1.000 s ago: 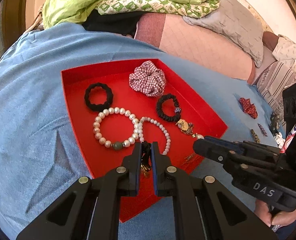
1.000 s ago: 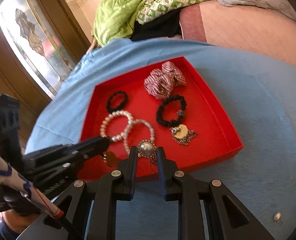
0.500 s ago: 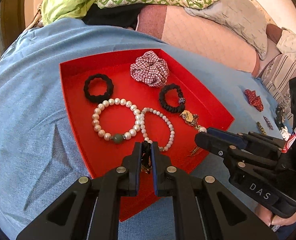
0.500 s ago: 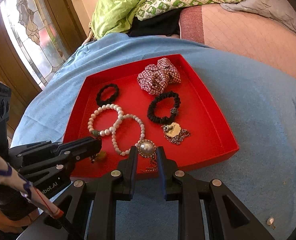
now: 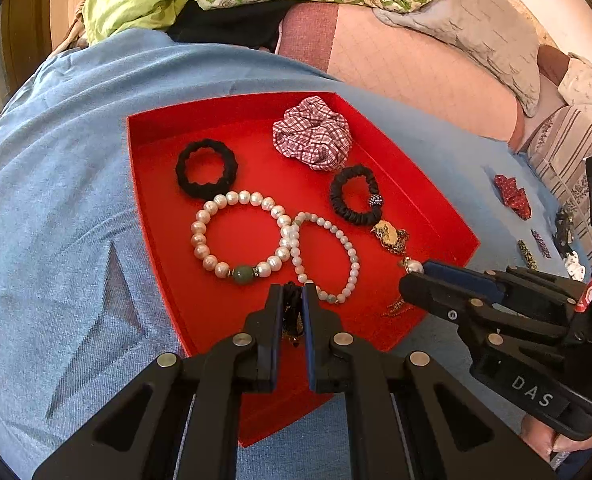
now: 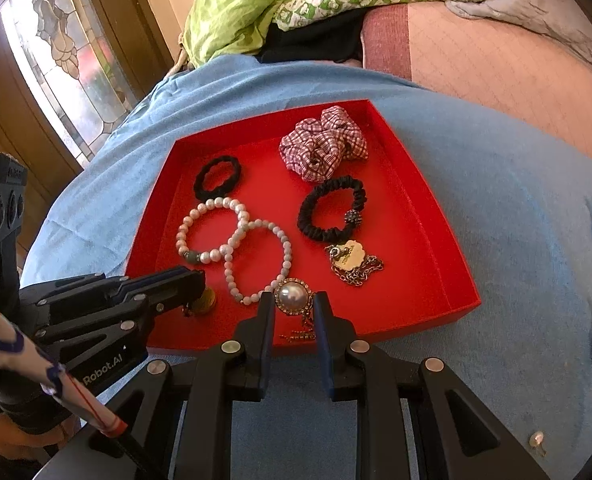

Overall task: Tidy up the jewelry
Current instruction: 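Lower the pendant and brooch into the red tray and open both tools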

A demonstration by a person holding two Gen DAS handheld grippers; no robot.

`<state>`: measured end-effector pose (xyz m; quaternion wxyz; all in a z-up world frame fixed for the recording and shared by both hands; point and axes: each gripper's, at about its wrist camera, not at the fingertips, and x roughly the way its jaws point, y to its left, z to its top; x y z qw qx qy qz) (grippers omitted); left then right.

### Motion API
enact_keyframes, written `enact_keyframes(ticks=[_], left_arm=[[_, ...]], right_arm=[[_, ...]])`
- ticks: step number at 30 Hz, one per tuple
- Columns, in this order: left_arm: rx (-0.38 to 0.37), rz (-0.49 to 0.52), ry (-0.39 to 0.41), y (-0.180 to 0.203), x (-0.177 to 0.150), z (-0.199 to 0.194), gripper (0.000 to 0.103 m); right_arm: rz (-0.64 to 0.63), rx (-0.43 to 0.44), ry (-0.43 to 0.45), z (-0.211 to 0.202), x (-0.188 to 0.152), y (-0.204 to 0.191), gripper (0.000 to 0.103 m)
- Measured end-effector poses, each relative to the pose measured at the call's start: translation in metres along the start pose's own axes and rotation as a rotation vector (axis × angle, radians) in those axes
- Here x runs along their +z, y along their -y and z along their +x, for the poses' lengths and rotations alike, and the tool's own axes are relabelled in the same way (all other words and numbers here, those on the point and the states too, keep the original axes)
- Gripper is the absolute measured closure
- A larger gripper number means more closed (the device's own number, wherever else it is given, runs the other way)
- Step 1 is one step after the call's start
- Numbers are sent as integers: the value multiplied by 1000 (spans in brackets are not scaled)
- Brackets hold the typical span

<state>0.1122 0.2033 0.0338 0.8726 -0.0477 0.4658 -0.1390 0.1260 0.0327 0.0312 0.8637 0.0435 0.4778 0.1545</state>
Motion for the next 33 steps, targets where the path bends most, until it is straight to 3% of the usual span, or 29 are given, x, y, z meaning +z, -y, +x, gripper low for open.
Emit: enact_keyframes(ticks=[11,20,33], left_arm=[[-8,35,-20,7,0,3,95],[-2,44,-24,11,-2,4,95],[51,59,-34,14,-4,7,94]], right_arm=[[-14,-11,-91,-8,-10,-9,82],[57,10,-98,5,-2,2,82],[43,-27,-95,9,-3,2,82]])
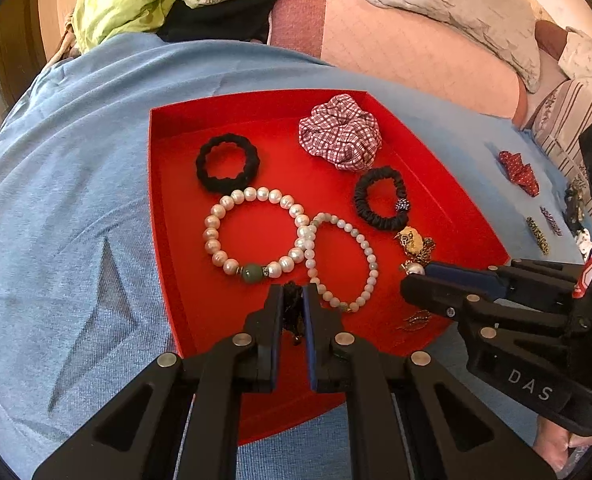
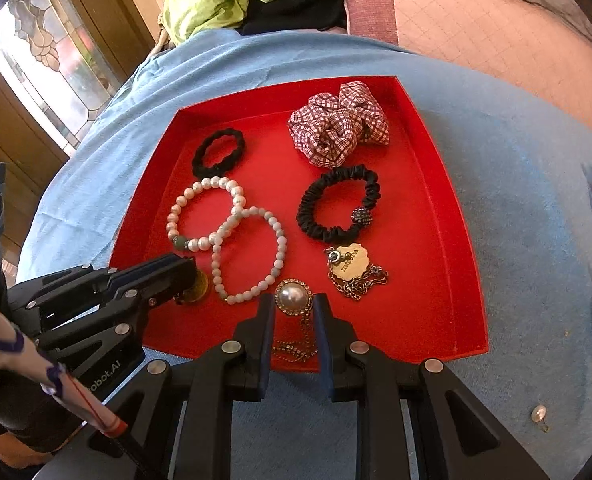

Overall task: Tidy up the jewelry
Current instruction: 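Lower the pendant and brooch into the red tray and open both tools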

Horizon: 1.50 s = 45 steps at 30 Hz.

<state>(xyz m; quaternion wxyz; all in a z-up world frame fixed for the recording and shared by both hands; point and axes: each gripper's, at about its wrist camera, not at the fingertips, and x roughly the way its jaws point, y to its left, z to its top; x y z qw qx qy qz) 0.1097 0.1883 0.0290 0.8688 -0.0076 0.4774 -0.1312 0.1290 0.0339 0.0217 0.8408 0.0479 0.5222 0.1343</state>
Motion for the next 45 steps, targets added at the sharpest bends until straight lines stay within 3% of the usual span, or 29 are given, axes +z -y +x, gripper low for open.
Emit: enact_keyframes(ticks=[12,33,40,45], left_arm=[[20,14,-13,3,-2,3,93],[29,23,-16,7,-4,5,76],[32,26,-17,6,-4,4,71],[33,15,-6,5,-1,0,67]], right_arm=[[-8,-6,1,0,-1,-1,82],[-12,-8,0,0,-1,-1,81],[-12,-9,0,-1,-1,-1,76],[9,2,39,-16,2,4,75]])
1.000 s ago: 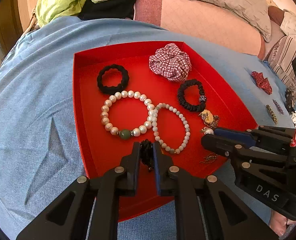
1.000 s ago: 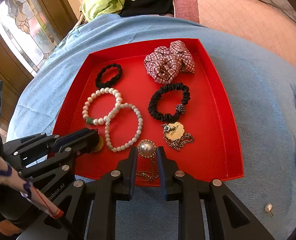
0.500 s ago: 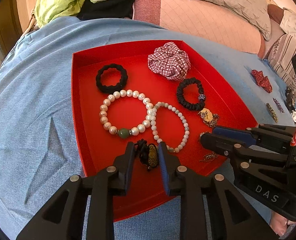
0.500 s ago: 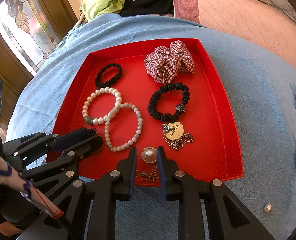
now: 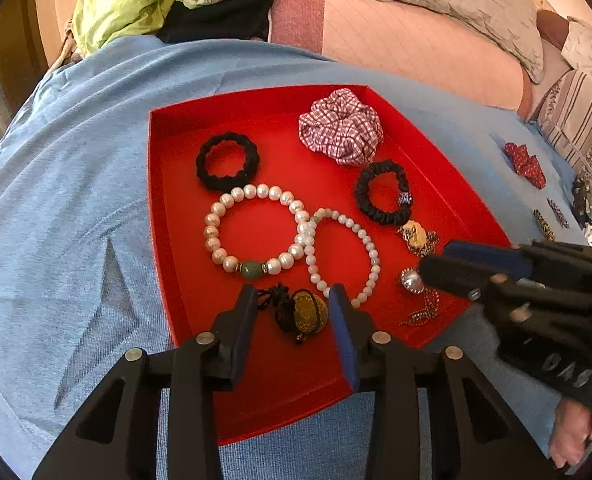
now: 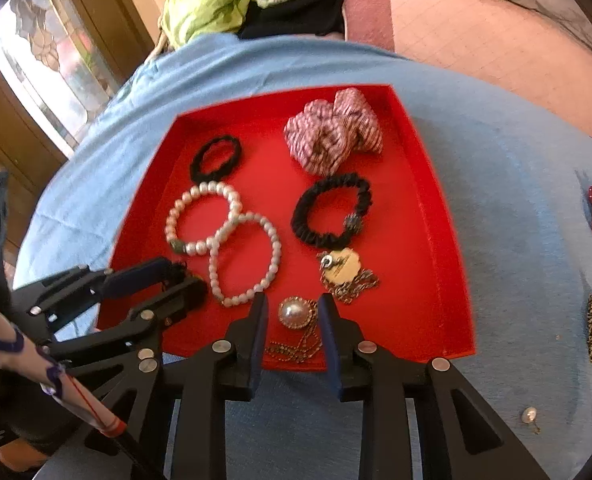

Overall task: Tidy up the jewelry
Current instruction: 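Lower the pendant and brooch into the red tray and open both tools, then move both open tools toward the leopard-print scrunchie and pearl earring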

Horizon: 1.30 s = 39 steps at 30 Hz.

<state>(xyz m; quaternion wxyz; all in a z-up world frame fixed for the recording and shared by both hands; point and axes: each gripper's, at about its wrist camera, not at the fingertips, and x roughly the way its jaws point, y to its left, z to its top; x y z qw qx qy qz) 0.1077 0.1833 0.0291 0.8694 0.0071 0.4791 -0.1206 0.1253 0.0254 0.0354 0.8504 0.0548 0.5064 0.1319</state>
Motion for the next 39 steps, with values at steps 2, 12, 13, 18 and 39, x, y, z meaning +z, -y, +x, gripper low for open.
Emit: enact_keyframes(ticks=[2,12,13,18,39], left_arm=[[0,-1,4,1,1,-2,67],[19,1,60,11,6,-21,53],[19,3,65,13,7,-23,53],[19,24,83,25,8,-28,53],[-65,183,104,112,12,-20,52]], right_arm=[[13,5,26,-9,2,4,75],[57,7,75,-39,2,25,75],[57,4,80,-42,2,26,75],[62,-10,91,-54,-3,39,75],[228,-123,121,-106,-37,152,71]])
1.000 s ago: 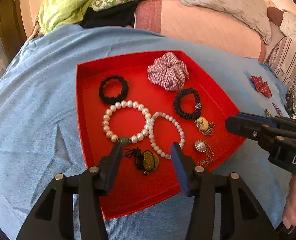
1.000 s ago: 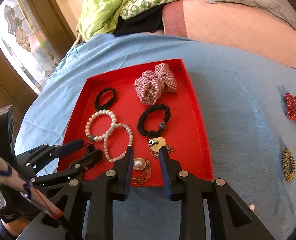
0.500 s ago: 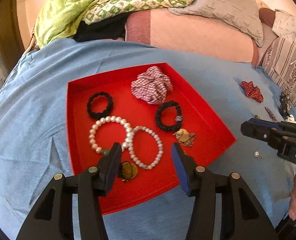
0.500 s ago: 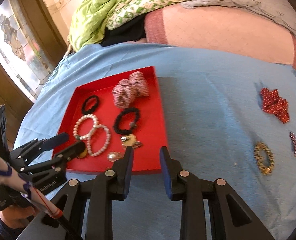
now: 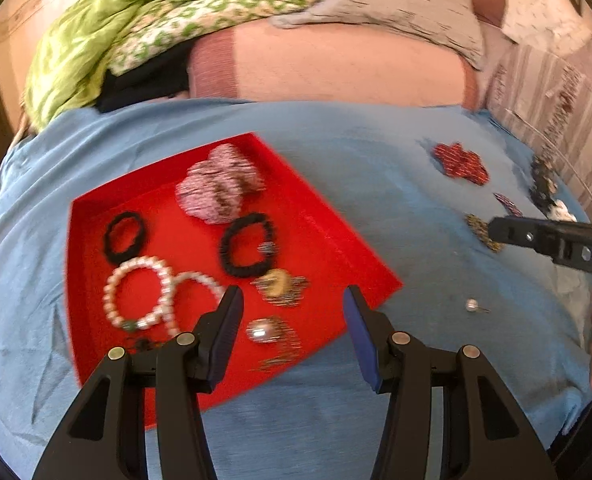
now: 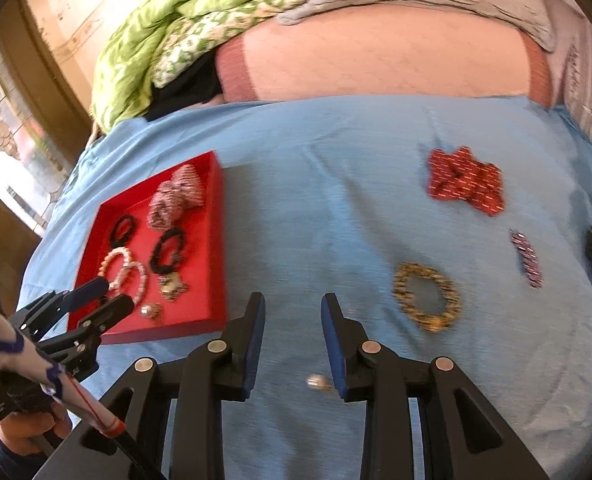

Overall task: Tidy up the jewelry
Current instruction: 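Move both open tools toward the leopard-print scrunchie and pearl earring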

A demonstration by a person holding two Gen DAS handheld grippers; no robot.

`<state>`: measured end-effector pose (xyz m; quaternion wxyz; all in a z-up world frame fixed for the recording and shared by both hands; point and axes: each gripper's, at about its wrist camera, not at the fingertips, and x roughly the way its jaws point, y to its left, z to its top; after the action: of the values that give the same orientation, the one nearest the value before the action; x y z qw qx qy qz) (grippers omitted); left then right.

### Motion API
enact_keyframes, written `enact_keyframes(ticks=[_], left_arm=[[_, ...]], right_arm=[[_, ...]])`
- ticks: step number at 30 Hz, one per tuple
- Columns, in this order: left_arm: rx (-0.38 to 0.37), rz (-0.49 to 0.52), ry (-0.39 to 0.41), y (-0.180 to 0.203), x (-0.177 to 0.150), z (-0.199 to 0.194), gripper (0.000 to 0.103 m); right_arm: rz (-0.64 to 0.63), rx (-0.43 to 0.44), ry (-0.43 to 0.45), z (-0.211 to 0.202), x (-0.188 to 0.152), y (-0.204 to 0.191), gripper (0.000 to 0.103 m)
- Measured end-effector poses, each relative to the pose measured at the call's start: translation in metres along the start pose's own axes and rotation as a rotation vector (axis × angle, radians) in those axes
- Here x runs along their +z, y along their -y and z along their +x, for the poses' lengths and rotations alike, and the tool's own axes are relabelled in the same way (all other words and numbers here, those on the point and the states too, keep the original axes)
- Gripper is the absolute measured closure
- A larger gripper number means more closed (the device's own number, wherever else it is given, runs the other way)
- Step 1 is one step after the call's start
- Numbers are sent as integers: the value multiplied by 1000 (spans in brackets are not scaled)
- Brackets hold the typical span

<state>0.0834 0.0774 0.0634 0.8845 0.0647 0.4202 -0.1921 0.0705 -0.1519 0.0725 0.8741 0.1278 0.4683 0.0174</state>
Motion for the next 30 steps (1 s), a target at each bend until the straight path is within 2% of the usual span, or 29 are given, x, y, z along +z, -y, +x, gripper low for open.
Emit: enact_keyframes(ticks=[7,12,16,21,23,25,26,27,28,30], left_arm=[[-170,53,-50,47,-2,17,53],[-258,119,-97,93,-7,33,53],[-250,154,-121,118,-12,50,53],[-248,142,-123,130,-13,66,53],[-221,166,-106,135,-13,66,60],[-192,181,-101,136,-14,66,73],[-187,181,-97,135,-13,65,76],[-192,175,-96,133,-12,65,86],[-200,167,-99,131,-11,66,90],[-207,157,-98,128,-10,66,90]], right_arm=[[81,-43,-10,-6,-5,53,71],[168,-25,-19,-10,-7,84,71],[168,-23,-15,-13,-7,89,71],[167,-15,-19,-10,-8,92,70],[166,-15,-23,-8,-8,95,70],[165,-21,-25,-6,-7,96,69],[167,-21,-26,-5,-6,97,69],[170,-19,-28,-3,-5,97,67],[171,-19,-29,-1,-5,98,63],[173,-27,-31,4,-4,99,60]])
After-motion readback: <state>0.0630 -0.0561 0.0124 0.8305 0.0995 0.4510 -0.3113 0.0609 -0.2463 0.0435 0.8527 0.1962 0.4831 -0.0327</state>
